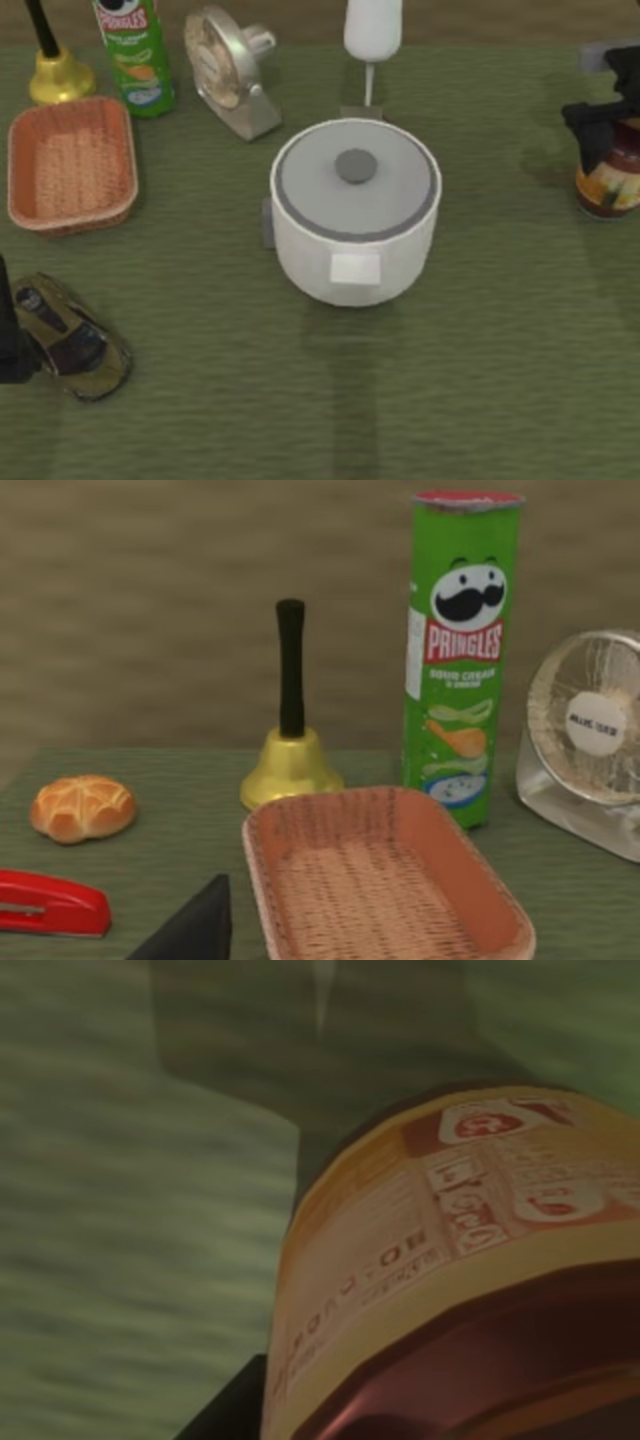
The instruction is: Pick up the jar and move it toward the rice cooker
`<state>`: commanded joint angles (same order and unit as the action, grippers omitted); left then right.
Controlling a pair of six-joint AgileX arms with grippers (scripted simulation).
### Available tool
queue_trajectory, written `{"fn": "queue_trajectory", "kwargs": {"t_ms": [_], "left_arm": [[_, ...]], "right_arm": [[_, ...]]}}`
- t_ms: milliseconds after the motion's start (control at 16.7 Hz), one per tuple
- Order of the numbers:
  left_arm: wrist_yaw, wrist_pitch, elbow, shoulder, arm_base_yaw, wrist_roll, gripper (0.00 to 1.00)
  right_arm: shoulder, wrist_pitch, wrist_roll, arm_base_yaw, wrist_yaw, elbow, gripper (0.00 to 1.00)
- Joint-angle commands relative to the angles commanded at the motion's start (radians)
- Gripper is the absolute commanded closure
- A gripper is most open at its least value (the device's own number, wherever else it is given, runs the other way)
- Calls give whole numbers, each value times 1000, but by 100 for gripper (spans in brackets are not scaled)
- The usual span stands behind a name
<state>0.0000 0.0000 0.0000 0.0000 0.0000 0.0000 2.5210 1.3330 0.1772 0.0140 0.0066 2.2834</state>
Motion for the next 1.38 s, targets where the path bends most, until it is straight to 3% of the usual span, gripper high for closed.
{"fn": "queue_trajectory", "kwargs": {"t_ms": [660,1380], "left_arm": [[0,0,0,0,0,0,0],[0,0,0,0,0,0,0]], "right_arm": [[-15,2,-1,-1,-1,-15,100],[-497,63,-5,16,-5,-433,100]]}}
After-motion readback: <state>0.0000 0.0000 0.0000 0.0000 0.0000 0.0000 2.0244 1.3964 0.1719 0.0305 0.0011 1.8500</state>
